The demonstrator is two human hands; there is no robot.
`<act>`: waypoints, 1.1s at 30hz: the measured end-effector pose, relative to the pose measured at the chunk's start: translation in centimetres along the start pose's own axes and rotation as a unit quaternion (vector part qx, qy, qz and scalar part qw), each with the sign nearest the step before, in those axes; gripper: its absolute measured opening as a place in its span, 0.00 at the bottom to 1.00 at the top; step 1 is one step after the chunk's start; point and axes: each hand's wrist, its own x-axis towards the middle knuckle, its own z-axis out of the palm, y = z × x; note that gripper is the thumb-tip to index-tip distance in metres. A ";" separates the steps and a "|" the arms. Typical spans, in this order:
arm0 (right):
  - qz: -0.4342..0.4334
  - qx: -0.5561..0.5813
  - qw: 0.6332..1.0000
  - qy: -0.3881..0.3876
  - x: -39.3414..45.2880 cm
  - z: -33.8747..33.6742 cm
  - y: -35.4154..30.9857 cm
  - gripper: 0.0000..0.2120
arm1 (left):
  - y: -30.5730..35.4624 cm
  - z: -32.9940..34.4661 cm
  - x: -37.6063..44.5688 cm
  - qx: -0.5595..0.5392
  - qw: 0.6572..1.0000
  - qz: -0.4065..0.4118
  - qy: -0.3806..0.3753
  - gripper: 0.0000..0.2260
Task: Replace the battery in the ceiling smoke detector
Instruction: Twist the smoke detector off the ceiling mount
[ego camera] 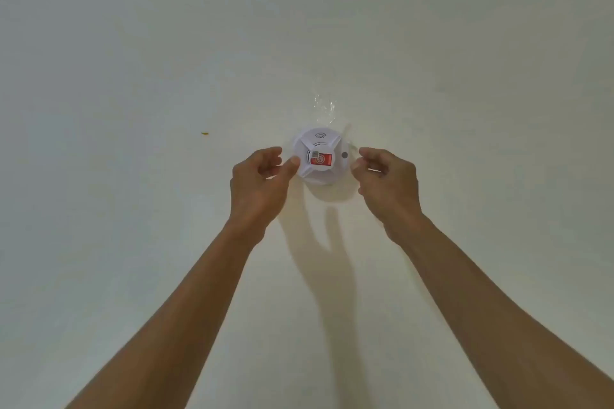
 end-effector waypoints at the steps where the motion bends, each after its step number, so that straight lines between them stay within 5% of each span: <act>1: 0.002 -0.001 1.000 0.001 0.3 0.1 0.0 0.14 | 0.1 0.2 0.3 0.003 1.000 0.000 0.002 0.20; 33: -0.017 0.075 0.997 0.016 2.6 3.1 2.0 0.08 | -0.5 2.3 2.7 -0.020 1.000 0.010 0.022 0.09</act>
